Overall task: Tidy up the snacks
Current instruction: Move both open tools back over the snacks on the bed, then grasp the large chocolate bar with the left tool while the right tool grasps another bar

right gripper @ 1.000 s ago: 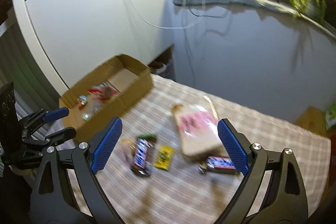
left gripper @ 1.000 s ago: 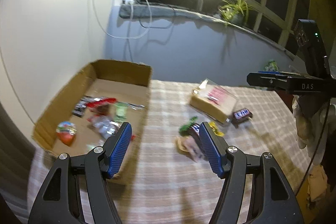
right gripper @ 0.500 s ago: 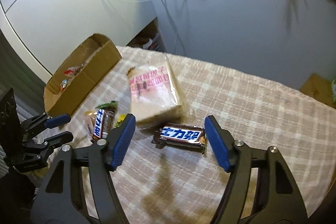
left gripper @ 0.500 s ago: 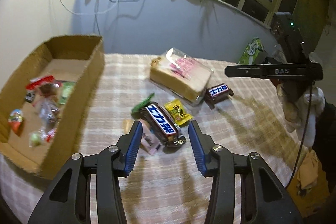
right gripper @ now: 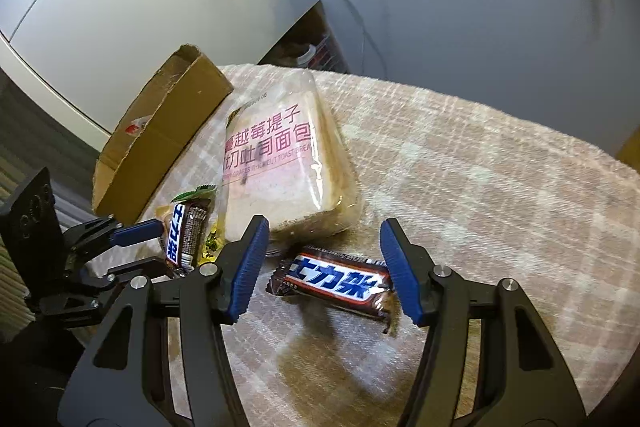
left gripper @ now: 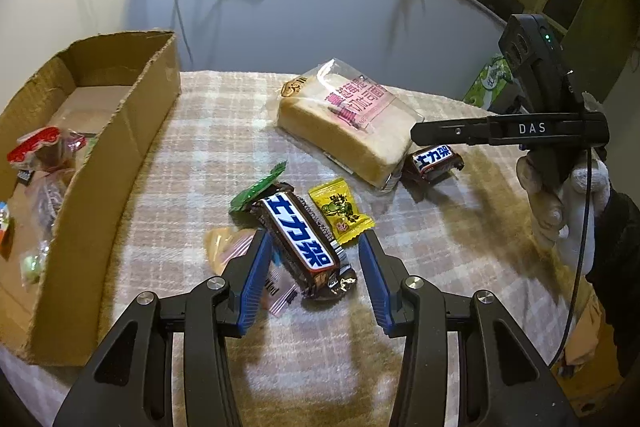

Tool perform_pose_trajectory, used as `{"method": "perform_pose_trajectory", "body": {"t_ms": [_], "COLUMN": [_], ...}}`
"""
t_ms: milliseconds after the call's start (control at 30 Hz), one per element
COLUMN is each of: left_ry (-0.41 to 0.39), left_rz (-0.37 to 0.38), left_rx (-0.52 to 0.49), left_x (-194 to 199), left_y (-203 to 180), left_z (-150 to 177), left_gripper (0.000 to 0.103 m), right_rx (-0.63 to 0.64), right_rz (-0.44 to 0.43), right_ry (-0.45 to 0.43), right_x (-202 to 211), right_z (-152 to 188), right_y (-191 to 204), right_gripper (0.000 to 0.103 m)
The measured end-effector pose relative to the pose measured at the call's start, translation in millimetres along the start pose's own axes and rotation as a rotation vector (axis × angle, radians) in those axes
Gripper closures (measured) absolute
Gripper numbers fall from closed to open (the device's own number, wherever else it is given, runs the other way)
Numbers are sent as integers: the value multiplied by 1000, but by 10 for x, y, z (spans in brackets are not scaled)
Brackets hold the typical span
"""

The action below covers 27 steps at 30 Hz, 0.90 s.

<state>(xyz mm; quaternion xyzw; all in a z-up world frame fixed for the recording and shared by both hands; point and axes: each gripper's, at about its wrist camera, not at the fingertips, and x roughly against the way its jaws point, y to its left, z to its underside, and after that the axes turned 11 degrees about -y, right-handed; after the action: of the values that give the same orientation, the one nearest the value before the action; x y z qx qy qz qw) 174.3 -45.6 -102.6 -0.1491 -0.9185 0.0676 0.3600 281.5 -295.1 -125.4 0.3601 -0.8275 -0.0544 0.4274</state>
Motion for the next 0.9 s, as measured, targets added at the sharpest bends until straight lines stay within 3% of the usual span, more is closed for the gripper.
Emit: {"method": "perform_pose_trajectory", "body": {"t_ms": [500, 667, 800, 900], "left_ry": [13, 24, 38, 37], "left_rz": [-36, -51, -73, -79], "left_rx": [-41, -49, -61, -72], "left_x": [-77, -205, -315, -338], "left_y": [-70, -97, -98, -99], "left_z": [-28, -48, -19, -9], "left_gripper": [59, 60, 76, 76], "right_rx": [93, 185, 257, 293], "right_rz": [-15, 34, 108, 149], "right_ry": [100, 119, 110, 101], "right_x": [-10, -40, -100, -126], "right_z": [151, 270, 318, 339], "right_y": [171, 326, 418, 468], "right_gripper": [42, 42, 49, 58]}}
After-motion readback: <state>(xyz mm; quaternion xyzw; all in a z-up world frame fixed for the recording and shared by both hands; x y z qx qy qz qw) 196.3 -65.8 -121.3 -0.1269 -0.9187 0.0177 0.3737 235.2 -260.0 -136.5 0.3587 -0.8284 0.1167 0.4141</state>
